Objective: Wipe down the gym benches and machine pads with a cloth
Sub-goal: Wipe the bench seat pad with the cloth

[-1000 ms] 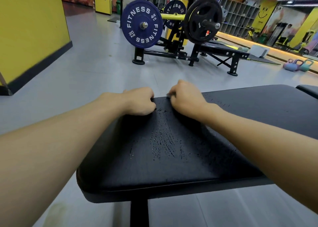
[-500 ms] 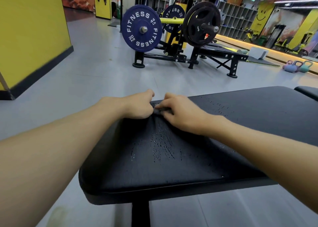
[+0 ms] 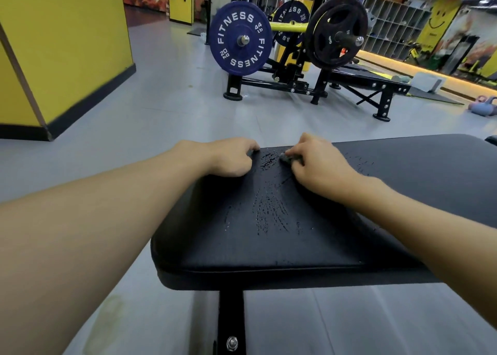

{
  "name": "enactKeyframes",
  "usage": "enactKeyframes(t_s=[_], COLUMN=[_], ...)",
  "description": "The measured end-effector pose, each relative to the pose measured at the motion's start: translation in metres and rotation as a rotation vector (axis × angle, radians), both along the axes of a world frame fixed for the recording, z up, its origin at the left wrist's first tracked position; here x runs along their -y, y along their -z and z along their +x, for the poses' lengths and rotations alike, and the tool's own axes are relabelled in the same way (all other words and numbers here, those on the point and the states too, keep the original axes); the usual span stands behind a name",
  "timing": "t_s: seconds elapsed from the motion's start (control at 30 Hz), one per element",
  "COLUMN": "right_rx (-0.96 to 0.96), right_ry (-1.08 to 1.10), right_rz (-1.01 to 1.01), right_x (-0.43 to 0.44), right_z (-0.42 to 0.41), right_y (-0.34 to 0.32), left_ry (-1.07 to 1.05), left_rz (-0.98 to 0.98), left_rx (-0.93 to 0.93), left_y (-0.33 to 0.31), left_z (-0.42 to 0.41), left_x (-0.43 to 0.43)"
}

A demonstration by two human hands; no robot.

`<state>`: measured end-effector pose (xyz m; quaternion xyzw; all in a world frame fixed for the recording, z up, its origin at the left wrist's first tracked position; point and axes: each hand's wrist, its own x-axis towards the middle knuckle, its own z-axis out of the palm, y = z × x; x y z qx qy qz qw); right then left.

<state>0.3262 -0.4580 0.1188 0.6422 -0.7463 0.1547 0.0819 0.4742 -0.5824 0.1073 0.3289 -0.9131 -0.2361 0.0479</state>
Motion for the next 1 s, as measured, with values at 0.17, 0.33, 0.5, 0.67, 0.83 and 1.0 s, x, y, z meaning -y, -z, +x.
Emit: enactKeyframes(t_s=[0.17, 0.33, 0.5, 0.67, 0.83, 1.0], right_rx=[0.011, -0.040, -0.029, -0.062, -0.007, -0.062], right_ry=[-0.301, 0.011, -0.293, -0.024, -0.349, -0.115], right_rz=[0.044, -0.017, 0.067, -0.019, 0.132, -0.012], right_x=[-0.031, -0.025, -0.059, -0.054, -0.085, -0.082], right_z=[0.042, 0.010, 0.049, 0.026, 0.062, 0.046], right_y=[0.005, 0.000, 0.004, -0.001, 0.000, 0.002], left_ry=[0.014, 0.014, 0.010, -0.005, -0.008, -0.005], left_rz=[-0.002, 0.009, 0.009, 0.028, -0.014, -0.093], left_rx=[0.023, 0.037, 0.038, 0.044, 0.062, 0.081], left_y=[0.001, 0.001, 0.002, 0.004, 0.002, 0.007], left_z=[0.002, 0.008, 0.008, 0.010, 0.013, 0.020], left_x=[-0.001, -0.003, -0.004, -0.005, -0.009, -0.006])
